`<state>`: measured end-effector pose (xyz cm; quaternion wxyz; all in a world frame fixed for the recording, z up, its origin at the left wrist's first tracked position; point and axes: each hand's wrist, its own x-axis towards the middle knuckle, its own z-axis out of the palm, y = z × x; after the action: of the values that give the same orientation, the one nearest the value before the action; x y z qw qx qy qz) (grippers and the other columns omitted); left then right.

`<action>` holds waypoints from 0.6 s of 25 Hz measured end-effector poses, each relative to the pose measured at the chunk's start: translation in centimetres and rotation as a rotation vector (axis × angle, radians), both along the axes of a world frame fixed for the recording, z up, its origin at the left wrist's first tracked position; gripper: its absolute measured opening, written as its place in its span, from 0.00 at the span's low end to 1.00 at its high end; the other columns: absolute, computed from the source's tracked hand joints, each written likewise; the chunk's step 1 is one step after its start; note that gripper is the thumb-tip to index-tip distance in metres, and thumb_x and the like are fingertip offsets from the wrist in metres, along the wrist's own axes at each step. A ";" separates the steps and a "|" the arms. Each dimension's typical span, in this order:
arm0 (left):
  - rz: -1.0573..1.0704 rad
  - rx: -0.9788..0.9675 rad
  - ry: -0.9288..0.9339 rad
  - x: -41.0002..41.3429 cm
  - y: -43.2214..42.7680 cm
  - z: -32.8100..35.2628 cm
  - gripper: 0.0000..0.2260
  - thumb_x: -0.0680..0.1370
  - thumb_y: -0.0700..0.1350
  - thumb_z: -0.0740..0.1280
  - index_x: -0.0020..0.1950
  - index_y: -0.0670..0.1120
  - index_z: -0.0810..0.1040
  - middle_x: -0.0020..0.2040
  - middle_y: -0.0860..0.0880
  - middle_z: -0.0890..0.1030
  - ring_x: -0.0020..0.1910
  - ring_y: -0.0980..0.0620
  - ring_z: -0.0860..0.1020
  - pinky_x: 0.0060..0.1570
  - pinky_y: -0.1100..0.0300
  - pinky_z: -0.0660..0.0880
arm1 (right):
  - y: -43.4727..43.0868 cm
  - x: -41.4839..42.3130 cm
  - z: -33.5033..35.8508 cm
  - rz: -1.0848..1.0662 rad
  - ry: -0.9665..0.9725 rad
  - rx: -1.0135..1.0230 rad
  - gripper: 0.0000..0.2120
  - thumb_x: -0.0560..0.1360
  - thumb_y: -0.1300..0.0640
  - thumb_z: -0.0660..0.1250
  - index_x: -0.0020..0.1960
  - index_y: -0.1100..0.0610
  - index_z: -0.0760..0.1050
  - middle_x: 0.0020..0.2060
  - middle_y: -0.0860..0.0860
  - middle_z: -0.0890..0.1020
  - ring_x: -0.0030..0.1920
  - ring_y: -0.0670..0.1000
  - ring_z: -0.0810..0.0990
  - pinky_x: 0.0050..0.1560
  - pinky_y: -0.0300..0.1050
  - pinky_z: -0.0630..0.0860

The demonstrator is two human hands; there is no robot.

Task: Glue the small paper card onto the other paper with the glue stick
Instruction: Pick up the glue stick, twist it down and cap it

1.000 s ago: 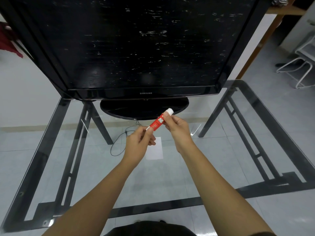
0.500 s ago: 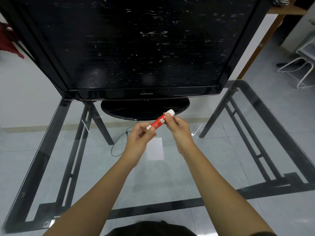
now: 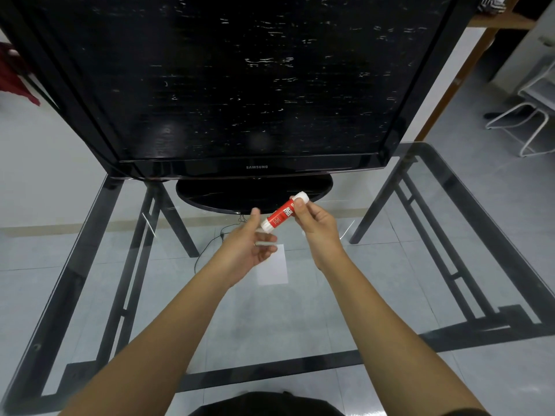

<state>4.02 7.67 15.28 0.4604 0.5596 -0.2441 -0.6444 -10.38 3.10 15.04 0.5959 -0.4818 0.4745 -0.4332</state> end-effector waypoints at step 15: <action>0.027 -0.028 -0.172 -0.3 0.0 0.2 0.17 0.77 0.59 0.59 0.49 0.47 0.75 0.39 0.45 0.80 0.31 0.53 0.78 0.34 0.63 0.74 | -0.3 0.3 -0.2 0.017 0.005 -0.026 0.09 0.73 0.43 0.65 0.48 0.45 0.80 0.45 0.44 0.84 0.53 0.42 0.80 0.51 0.32 0.72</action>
<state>3.75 7.65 15.46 0.4542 0.6094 -0.2843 -0.5843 -10.13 2.82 14.82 0.5919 -0.4947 0.4662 -0.4332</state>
